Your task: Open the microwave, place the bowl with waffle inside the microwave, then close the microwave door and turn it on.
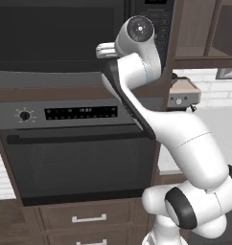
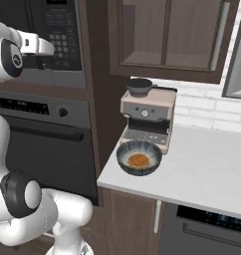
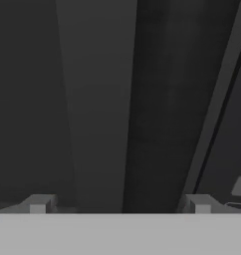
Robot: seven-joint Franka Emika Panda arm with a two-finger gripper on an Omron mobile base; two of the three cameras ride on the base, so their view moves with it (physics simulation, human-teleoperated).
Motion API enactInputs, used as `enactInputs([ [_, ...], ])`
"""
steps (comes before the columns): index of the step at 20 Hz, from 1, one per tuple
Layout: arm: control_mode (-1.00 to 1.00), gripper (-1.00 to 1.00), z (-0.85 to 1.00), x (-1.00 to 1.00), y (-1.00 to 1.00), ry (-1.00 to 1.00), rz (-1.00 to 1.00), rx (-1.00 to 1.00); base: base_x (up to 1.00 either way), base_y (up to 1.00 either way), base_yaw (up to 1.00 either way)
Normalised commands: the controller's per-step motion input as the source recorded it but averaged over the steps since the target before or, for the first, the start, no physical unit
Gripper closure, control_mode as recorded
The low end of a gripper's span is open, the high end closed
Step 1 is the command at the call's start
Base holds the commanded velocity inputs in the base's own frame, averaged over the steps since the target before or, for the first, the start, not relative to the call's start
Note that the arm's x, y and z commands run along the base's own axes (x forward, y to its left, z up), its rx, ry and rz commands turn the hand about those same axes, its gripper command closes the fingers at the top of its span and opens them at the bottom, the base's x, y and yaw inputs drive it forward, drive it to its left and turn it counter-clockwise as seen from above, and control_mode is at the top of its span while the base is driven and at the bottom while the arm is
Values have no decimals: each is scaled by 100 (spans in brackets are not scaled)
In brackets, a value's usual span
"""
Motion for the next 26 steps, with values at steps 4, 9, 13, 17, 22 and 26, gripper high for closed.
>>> enactInputs([
  [4, -100, 100, -55, 61, 1, -9, 0, -1, 0, 0, 0],
  [9, -100, 100, -65, 97, 24, -2, 0, -1, 0, 0, 0],
  [13, -100, 100, -66, 100, 25, 0, 5, 0, 0, 0, 0],
  [17, -100, 100, -74, 100, 34, 0, 21, 0, 0, 0, 0],
  [22, -100, 100, -87, 100, 76, 6, 36, 0, 0, 0, 0],
  [26, -100, 100, -74, 93, 96, 8, 27, 0, 0, 0, 0],
])
